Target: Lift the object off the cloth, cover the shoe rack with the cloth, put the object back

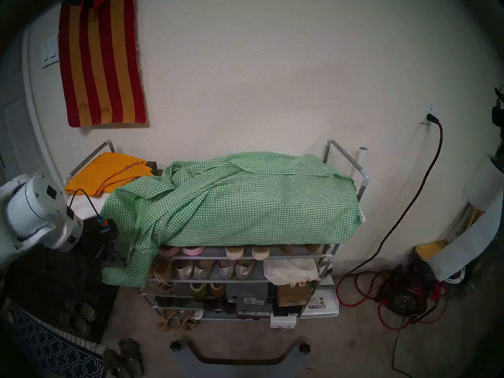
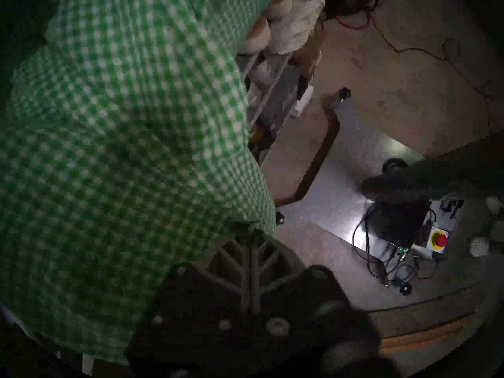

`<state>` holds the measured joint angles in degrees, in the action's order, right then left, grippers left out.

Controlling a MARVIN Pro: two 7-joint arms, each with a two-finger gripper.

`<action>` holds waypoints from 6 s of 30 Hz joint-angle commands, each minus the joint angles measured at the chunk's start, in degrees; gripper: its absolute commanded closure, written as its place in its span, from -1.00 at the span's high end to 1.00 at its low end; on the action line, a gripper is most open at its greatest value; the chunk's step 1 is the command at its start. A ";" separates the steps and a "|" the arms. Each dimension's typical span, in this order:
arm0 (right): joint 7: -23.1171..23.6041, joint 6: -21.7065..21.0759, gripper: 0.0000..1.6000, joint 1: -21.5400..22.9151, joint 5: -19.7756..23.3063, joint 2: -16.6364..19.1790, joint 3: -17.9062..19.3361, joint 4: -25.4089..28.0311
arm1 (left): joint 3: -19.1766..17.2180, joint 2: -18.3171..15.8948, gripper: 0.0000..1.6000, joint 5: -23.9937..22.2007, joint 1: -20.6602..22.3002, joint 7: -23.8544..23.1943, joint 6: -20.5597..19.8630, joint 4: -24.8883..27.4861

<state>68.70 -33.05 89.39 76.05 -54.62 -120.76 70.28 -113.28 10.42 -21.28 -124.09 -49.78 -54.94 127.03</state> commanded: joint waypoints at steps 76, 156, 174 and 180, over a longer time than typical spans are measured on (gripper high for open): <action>-0.88 0.13 -1.00 -0.04 1.42 -0.47 -0.45 0.23 | 54.41 37.46 -1.00 13.49 28.82 18.47 6.00 -64.93; -0.47 1.15 -1.00 -0.30 1.65 -1.09 -1.05 0.38 | 40.84 44.21 1.00 14.85 72.46 35.41 6.71 -110.93; -0.15 1.34 -1.00 -0.38 1.65 -1.15 -1.14 0.30 | 29.93 35.86 1.00 8.32 81.27 40.42 11.77 -112.34; -0.07 1.40 -1.00 -0.42 1.65 -1.17 -1.17 0.27 | 26.53 33.26 1.00 6.62 83.88 43.77 14.84 -111.91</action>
<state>68.74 -31.66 89.08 77.78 -55.66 -122.01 70.73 -83.48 47.84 -12.82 -44.26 -9.30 -43.34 14.63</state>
